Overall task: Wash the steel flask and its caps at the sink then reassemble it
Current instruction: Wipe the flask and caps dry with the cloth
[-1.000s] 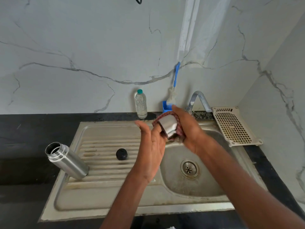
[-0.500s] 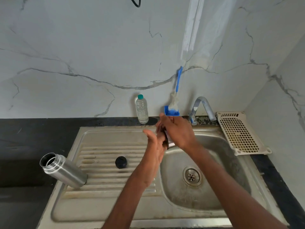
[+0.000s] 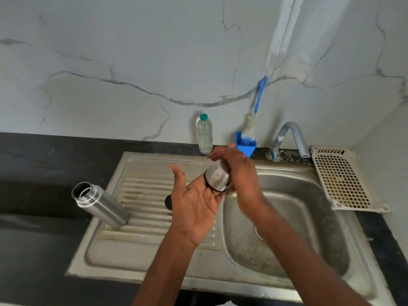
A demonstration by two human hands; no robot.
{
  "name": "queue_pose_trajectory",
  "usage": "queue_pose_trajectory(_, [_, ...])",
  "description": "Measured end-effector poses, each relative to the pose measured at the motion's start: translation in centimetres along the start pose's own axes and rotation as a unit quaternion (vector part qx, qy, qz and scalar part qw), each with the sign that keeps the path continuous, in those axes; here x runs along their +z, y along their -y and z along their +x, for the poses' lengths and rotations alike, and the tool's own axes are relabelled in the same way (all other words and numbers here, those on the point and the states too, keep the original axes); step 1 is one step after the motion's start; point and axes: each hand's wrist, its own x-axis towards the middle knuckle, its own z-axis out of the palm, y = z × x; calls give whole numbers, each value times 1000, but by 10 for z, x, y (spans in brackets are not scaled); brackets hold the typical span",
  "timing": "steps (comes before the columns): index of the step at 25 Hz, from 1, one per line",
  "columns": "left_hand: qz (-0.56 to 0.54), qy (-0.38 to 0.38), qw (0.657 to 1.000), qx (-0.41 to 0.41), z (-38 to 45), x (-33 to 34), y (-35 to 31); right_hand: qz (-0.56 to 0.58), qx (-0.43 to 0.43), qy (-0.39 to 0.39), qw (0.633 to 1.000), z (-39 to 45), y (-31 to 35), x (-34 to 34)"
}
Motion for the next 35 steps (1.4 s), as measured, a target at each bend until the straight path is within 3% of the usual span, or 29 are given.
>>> queue_pose_trajectory(2, [80,-12,996,48,-4,13,-1,210,155,52,964,3,5,-4])
queue_pose_trajectory(4, [225,-58,967,101,-2,23,-1,321,173,80,928,-10,-3,0])
queue_pose_trajectory(6, [353,-112,918,138,-1,16,5,354,193,73,912,-25,-22,5])
queue_pose_trajectory(8, [430,-158,877,148,-5,-3,9,298,232,73,923,-36,-40,3])
queue_pose_trajectory(9, [439,-191,867,138,-7,-17,9,250,264,75,929,-40,-47,2])
queue_pose_trajectory(11, [361,-290,880,109,-11,-42,5,160,330,79,927,-47,-60,-1])
queue_pose_trajectory(13, [257,-387,881,91,-19,-74,1,124,360,59,923,-54,-69,-1])
queue_pose_trajectory(15, [194,-437,874,82,-32,-105,-2,107,373,48,920,-58,-75,5])
queue_pose_trajectory(19, [57,-432,893,110,-53,-163,-5,77,370,59,924,-57,-84,25])
queue_pose_trajectory(24, [202,-442,869,94,-61,-202,0,23,322,91,942,-49,-83,56])
queue_pose_trajectory(28, [391,-428,809,97,-53,-219,0,17,310,100,945,-41,-88,75])
queue_pose_trajectory(31, [534,-418,728,99,-37,-238,-2,21,310,91,946,-37,-96,84])
queue_pose_trajectory(35, [634,-379,668,91,-30,-242,0,52,324,73,942,-33,-106,93])
